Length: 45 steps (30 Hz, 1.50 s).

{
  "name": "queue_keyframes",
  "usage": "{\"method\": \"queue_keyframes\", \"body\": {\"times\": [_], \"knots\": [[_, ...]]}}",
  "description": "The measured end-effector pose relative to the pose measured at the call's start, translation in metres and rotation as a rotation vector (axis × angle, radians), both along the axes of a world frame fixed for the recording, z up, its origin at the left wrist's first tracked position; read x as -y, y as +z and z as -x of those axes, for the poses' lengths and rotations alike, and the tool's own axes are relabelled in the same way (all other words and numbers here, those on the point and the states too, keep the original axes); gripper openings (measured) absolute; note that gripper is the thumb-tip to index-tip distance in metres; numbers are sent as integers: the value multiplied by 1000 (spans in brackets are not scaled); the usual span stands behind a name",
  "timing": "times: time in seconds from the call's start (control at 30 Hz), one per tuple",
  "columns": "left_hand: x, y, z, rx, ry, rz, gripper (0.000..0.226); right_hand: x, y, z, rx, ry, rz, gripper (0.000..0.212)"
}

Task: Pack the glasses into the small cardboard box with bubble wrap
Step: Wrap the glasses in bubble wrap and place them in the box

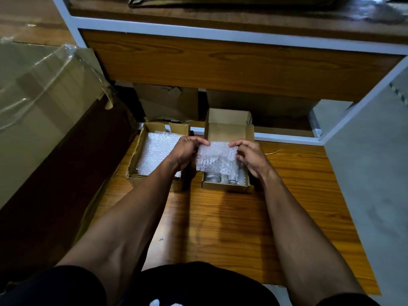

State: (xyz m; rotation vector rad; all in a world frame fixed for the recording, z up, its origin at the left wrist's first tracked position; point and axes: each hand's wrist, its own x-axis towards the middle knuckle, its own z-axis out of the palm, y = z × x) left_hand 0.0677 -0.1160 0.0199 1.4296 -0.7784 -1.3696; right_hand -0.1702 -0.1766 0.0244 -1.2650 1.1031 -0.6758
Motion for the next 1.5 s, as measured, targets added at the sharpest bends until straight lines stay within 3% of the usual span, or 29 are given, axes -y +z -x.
{"method": "queue_keyframes", "body": {"times": [0.23, 0.4, 0.6, 0.7, 0.87, 1.07, 1.13, 1.23, 1.33, 1.5], "knots": [[7, -9, -2, -3, -6, 43, 20, 1, -2, -2, 39, 5, 9, 22], [12, -10, 0, 89, -10, 107, 46, 2, -1, -1, -32, 44, 20, 36], [20, -21, 0, 58, -6, 95, 52, 6, 5, -4, -135, 141, 50, 39], [20, -17, 3, 38, -20, 97, 53, 8, 7, -8, -211, 169, 110, 30], [12, -8, 2, 102, -107, 45, 57, 5, 10, -8, -134, 111, 26, 20], [7, -5, 3, 202, -223, 95, 21, 4, 14, -6, -189, 244, 19, 27], [8, -2, 8, 229, -256, 110, 19, 4, 15, -11, -193, 256, 29, 28], [12, -2, 11, 184, -181, 122, 39, 5, 14, -15, -155, 195, 41, 27], [11, -1, 17, 2, -30, 89, 55, 3, 11, -13, -2, 74, -69, 29], [7, -12, 23, -85, -64, 46, 63, -4, 7, -13, 141, 33, -149, 29]]}}
